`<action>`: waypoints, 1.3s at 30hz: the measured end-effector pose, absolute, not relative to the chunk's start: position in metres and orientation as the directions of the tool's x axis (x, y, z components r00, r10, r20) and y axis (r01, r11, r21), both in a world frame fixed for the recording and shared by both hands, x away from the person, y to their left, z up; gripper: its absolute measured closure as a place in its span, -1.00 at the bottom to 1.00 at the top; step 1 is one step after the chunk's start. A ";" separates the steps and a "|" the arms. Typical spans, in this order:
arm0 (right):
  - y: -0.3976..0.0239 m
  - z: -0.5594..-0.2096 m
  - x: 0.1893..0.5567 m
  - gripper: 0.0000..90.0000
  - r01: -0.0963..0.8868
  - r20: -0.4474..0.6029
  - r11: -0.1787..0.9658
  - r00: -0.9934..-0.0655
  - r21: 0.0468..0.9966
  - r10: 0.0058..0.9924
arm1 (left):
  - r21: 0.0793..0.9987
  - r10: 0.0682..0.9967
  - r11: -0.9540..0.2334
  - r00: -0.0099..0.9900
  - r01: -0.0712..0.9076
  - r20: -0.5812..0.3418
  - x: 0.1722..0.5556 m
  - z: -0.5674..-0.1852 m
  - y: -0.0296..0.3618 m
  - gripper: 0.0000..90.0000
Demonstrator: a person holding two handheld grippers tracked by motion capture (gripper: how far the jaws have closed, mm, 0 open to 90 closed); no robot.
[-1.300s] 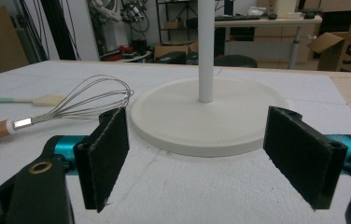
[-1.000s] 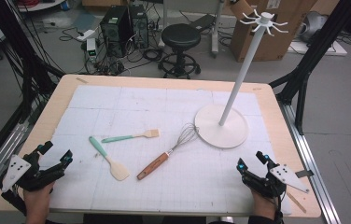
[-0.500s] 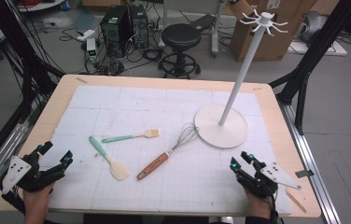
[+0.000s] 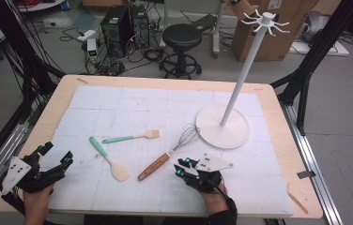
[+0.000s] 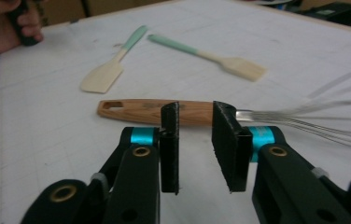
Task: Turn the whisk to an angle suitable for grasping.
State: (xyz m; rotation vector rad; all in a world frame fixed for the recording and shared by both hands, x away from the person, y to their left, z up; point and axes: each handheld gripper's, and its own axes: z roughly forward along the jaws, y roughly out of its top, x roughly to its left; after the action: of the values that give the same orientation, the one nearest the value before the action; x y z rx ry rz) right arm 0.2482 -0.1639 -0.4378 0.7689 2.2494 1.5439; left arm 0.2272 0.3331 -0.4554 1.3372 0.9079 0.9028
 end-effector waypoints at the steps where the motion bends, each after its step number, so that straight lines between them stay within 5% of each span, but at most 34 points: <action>1: -0.147 -0.439 0.251 0.75 0.253 0.038 0.325 -0.837 0.911 0.545 | 0.999 0.921 0.033 0.388 -0.016 -0.024 0.227 -0.456 0.333 -0.53; 9: -0.104 -0.447 0.254 0.98 0.232 -0.004 0.501 -0.905 0.834 0.426 | 0.999 0.921 0.033 0.388 -0.013 -0.026 0.228 -0.455 0.333 -0.53; 17: -0.086 -0.450 0.263 0.98 0.255 -0.014 0.581 -0.909 0.773 0.417 | 0.999 0.921 0.036 0.389 -0.011 -0.029 0.228 -0.455 0.333 -0.53; 39: -0.062 -0.447 0.284 0.98 0.290 -0.012 0.576 -0.887 0.764 0.463 | 0.999 0.921 0.030 0.389 -0.012 -0.022 0.228 -0.455 0.333 -0.52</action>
State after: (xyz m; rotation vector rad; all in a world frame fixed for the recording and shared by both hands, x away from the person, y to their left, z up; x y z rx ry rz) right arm 0.2837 -0.0621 -0.4473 0.6288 2.5966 1.2023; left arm 0.2277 0.3326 -0.4552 1.3398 0.9111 0.9012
